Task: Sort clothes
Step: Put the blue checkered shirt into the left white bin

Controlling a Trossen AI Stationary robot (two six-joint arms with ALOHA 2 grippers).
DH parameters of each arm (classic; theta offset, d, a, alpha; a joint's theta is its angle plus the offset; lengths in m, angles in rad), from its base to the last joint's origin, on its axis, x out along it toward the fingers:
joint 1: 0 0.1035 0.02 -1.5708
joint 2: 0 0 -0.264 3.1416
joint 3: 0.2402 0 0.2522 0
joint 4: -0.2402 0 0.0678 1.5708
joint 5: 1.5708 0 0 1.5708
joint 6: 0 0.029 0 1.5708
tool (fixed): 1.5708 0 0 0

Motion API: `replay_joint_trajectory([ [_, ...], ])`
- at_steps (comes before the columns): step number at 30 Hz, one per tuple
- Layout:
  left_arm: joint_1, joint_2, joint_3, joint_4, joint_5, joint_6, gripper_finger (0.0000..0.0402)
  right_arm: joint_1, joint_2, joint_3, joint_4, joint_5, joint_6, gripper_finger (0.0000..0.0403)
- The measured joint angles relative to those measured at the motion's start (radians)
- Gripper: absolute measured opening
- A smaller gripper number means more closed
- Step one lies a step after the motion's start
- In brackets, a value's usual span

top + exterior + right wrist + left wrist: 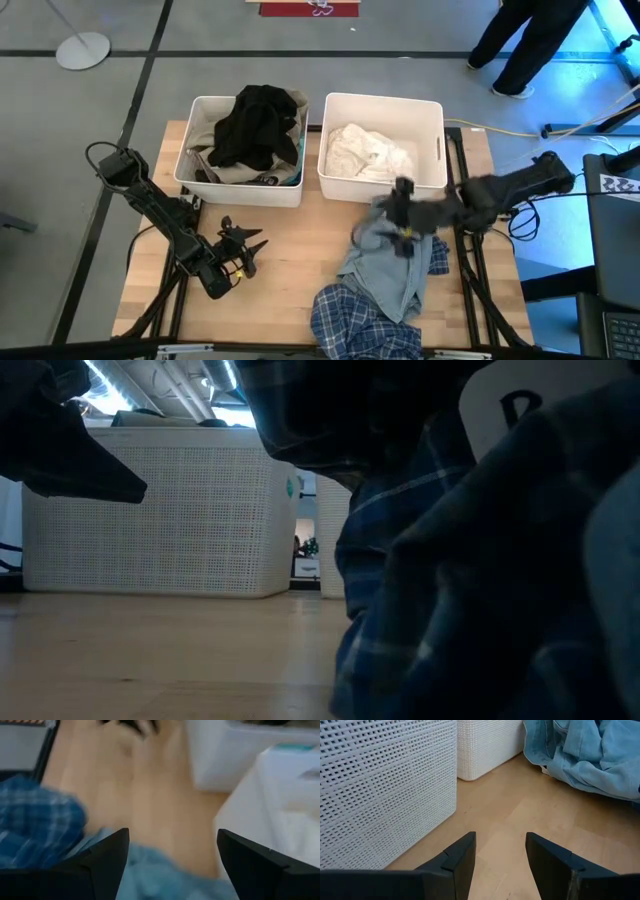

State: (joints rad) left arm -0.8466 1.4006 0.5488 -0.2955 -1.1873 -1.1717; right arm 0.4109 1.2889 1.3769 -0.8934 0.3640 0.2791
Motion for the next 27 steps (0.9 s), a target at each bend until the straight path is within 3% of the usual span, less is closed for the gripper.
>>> replay_joint_trajectory([
  [9, 0.000, 0.000, 0.000, 0.000, 0.000, -0.001, 0.0164, 0.190, 0.004, -0.146, 0.024, -0.086, 0.269, 0.0303],
  [15, 0.000, 0.000, 0.000, 0.000, 0.000, -0.004, 0.0164, 0.264, 0.004, -0.231, 0.206, -0.093, 0.240, 0.0303],
  [21, 0.016, -0.003, 0.008, 0.013, -0.010, -0.042, 0.0164, 0.262, 0.004, -0.264, 0.207, -0.063, 0.256, 0.0303],
  [24, 0.031, -0.003, 0.018, 0.128, -0.006, 0.076, 0.0164, 0.264, 0.004, -0.282, 0.206, -0.049, 0.271, 0.0303],
  [27, 0.051, -0.003, 0.038, 0.334, 0.033, 0.314, 0.0164, 0.265, 0.003, -0.318, 0.205, -0.044, 0.296, 0.0303],
])
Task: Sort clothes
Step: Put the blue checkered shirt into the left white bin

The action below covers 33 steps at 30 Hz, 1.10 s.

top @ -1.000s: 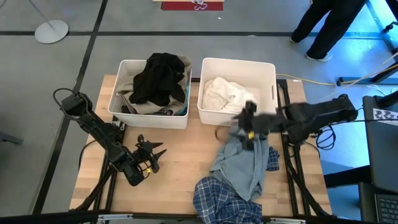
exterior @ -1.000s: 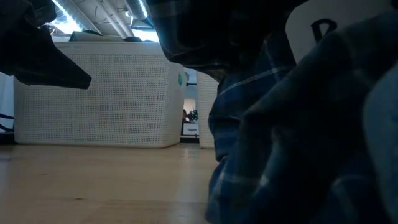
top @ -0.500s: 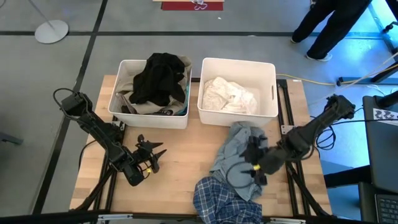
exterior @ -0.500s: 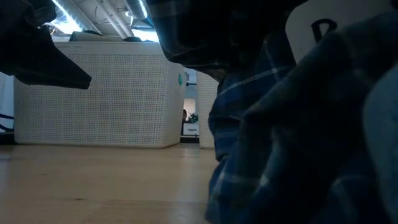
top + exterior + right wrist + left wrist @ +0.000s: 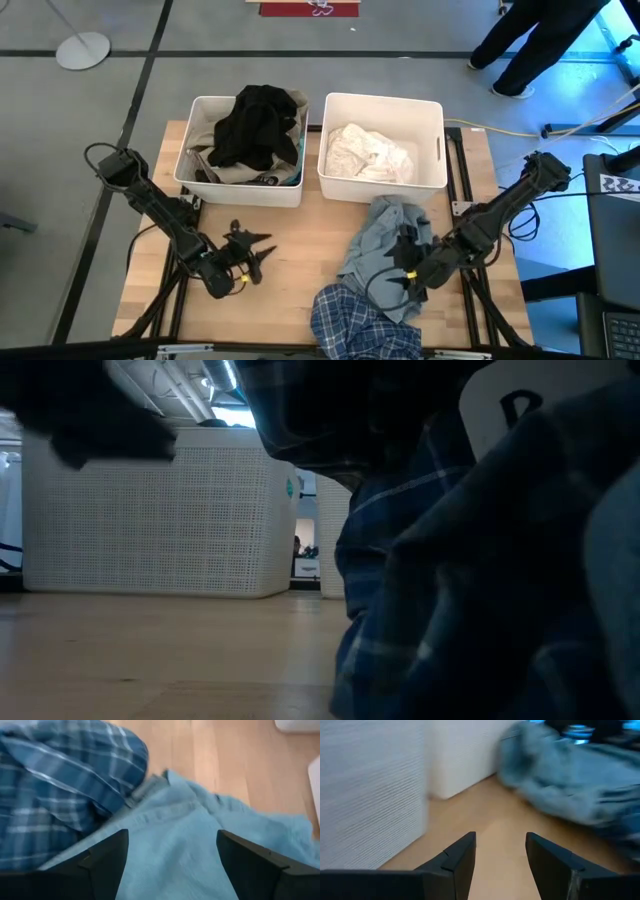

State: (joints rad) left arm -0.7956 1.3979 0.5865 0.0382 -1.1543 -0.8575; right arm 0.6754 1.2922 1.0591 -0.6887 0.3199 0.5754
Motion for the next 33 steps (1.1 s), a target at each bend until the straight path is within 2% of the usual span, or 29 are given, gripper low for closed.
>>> replay_joint_trajectory([
  [3, 0.027, -0.001, 0.026, 0.220, 0.142, 0.267, 0.0164, 0.000, 0.000, -0.045, -0.002, -0.015, 0.038, 0.0303],
  [6, 0.048, 0.012, 0.055, 0.364, 0.306, 0.408, 0.0164, -0.001, 0.000, -0.081, 0.007, -0.098, 0.097, 0.0303],
  [9, 0.070, 0.047, 0.091, 0.373, 0.448, 0.426, 0.0164, 0.013, 0.000, -0.106, 0.059, -0.180, 0.159, 0.0303],
  [13, 0.094, 0.122, 0.140, 0.372, 0.595, 0.403, 0.0164, 0.028, 0.034, -0.162, 0.127, -0.193, 0.170, 0.0303],
  [19, 0.102, 0.201, 0.173, 0.368, 0.625, 0.442, 0.0164, 0.003, 0.164, -0.205, 0.220, -0.132, 0.030, 0.0303],
  [25, 0.127, 0.205, 0.177, 0.364, 0.624, 0.444, 0.0164, -0.114, 0.279, -0.203, 0.304, 0.001, -0.080, 0.0303],
  [30, 0.158, 0.205, 0.177, 0.361, 0.623, 0.472, 0.0164, -0.240, 0.296, -0.205, 0.316, 0.167, -0.085, 0.0303],
  [33, 0.178, 0.204, 0.177, 0.361, 0.623, 0.474, 0.0164, -0.281, 0.291, -0.194, 0.332, 0.185, -0.087, 0.0303],
])
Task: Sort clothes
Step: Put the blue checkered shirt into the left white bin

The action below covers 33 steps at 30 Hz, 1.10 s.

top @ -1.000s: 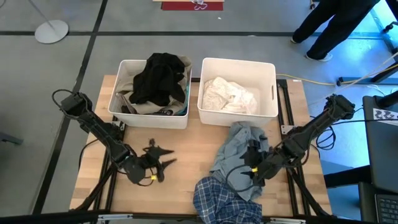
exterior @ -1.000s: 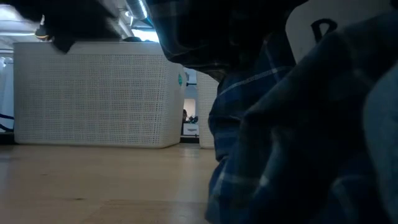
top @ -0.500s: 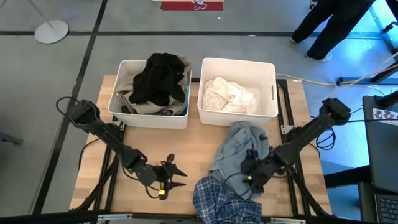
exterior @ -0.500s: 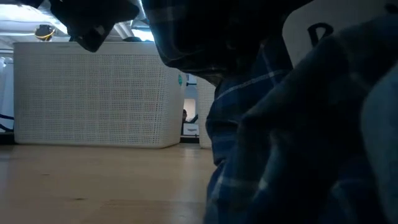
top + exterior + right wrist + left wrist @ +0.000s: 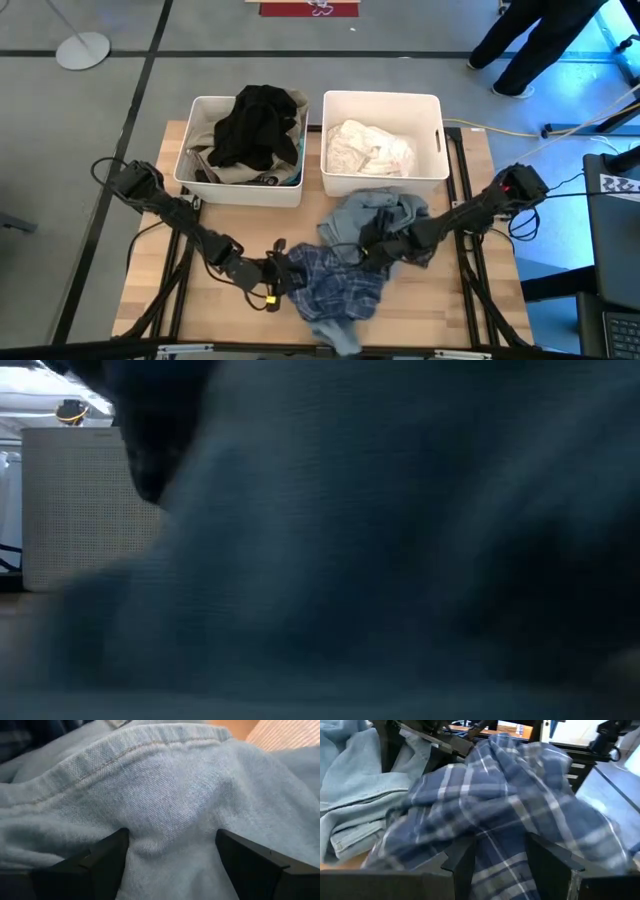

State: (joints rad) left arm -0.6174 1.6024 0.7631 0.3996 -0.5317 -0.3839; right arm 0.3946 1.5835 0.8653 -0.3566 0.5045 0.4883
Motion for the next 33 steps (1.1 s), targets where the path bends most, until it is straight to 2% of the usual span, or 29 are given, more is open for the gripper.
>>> replay_joint_trajectory([
  [4, 0.030, 0.000, 0.000, 0.000, -0.003, 0.002, 0.0164, -0.003, -0.001, 0.051, -0.023, 0.000, -0.025, 0.0303],
  [9, 0.041, 0.000, 0.033, -0.029, 0.008, 0.030, 0.0164, 0.062, -0.001, 0.145, -0.100, -0.011, -0.026, 0.0303],
  [15, 0.006, -0.028, 0.152, -0.317, 0.017, 0.020, 0.0164, 0.188, -0.001, 0.355, -0.425, -0.057, -0.009, 0.0303],
  [17, 0.001, -0.028, 0.162, -0.361, 0.014, -0.007, 0.0164, 0.237, -0.003, 0.419, -0.452, -0.087, 0.001, 0.0303],
  [20, 0.002, -0.022, 0.161, -0.397, 0.011, -0.034, 0.0164, 0.306, -0.003, 0.458, -0.404, -0.091, -0.006, 0.0303],
  [24, 0.002, -0.011, 0.161, -0.426, -0.007, -0.064, 0.0164, 0.355, 0.008, 0.417, -0.205, -0.094, -0.077, 0.0303],
  [28, 0.003, -0.011, 0.161, -0.408, -0.010, -0.055, 0.0164, 0.337, 0.078, 0.351, -0.033, -0.077, -0.191, 0.0303],
  [33, 0.006, -0.010, 0.161, -0.410, -0.011, -0.049, 0.0164, 0.266, 0.193, 0.342, -0.005, 0.004, -0.262, 0.0303],
])
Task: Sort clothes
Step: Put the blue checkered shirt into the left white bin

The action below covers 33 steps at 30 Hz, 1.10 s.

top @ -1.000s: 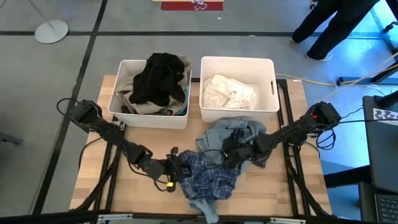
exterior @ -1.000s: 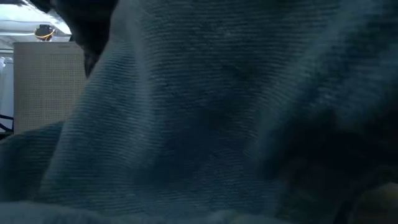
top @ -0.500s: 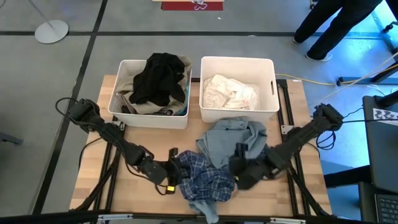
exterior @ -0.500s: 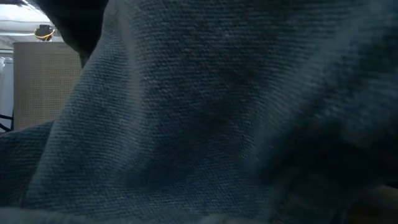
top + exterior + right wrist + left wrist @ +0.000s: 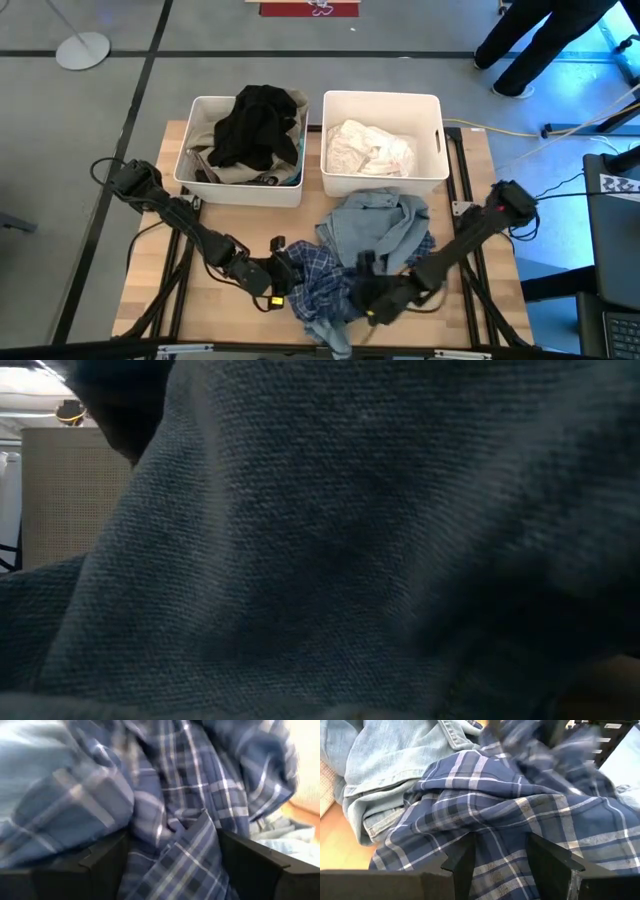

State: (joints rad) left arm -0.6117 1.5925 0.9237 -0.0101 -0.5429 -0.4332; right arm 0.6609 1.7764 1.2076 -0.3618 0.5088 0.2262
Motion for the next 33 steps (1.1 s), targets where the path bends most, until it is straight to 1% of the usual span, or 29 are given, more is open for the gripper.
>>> replay_joint_trajectory([
  [3, 0.007, 0.000, 0.000, 0.000, 0.000, 0.000, 0.0164, -0.057, 0.058, 0.000, 0.006, -0.028, -0.002, 0.0303],
  [6, 0.015, 0.000, 0.000, 0.001, 0.000, 0.002, 0.0164, -0.110, 0.105, 0.002, 0.009, -0.082, 0.000, 0.0302],
  [9, 0.019, 0.000, 0.000, 0.000, -0.001, 0.002, 0.0164, -0.160, 0.143, 0.003, 0.007, -0.151, 0.001, 0.0281],
  [12, 0.019, 0.000, 0.000, 0.002, -0.001, 0.004, 0.0164, -0.192, 0.165, 0.004, 0.015, -0.195, 0.003, 0.0220],
  [17, -0.002, -0.010, 0.000, -0.023, -0.001, -0.003, 0.0164, -0.196, 0.166, 0.005, 0.011, -0.200, 0.001, 0.0070],
  [18, -0.010, -0.020, 0.000, -0.036, -0.001, -0.008, 0.0164, -0.196, 0.162, 0.006, 0.006, -0.199, 0.000, 0.0044],
  [19, -0.019, -0.033, 0.000, -0.046, -0.001, -0.015, 0.0164, -0.196, 0.160, 0.006, 0.004, -0.200, -0.005, 0.0030],
  [21, -0.042, -0.064, 0.000, -0.082, -0.009, -0.040, 0.0164, -0.187, 0.158, 0.005, 0.003, -0.191, -0.010, 0.0030],
  [25, -0.103, -0.110, 0.000, -0.198, -0.073, -0.117, 0.0164, -0.178, 0.140, 0.003, -0.014, -0.137, -0.011, 0.0051],
  [27, -0.135, -0.120, 0.000, -0.268, -0.105, -0.168, 0.0164, -0.171, 0.122, 0.002, -0.023, -0.122, -0.011, 0.0051],
  [30, -0.189, -0.121, -0.001, -0.394, -0.177, -0.272, 0.0164, -0.169, 0.086, 0.000, -0.024, -0.103, -0.022, 0.0034],
  [33, -0.228, -0.119, 0.000, -0.524, -0.224, -0.440, 0.0164, -0.171, 0.035, 0.000, -0.022, -0.084, -0.024, 0.0031],
])
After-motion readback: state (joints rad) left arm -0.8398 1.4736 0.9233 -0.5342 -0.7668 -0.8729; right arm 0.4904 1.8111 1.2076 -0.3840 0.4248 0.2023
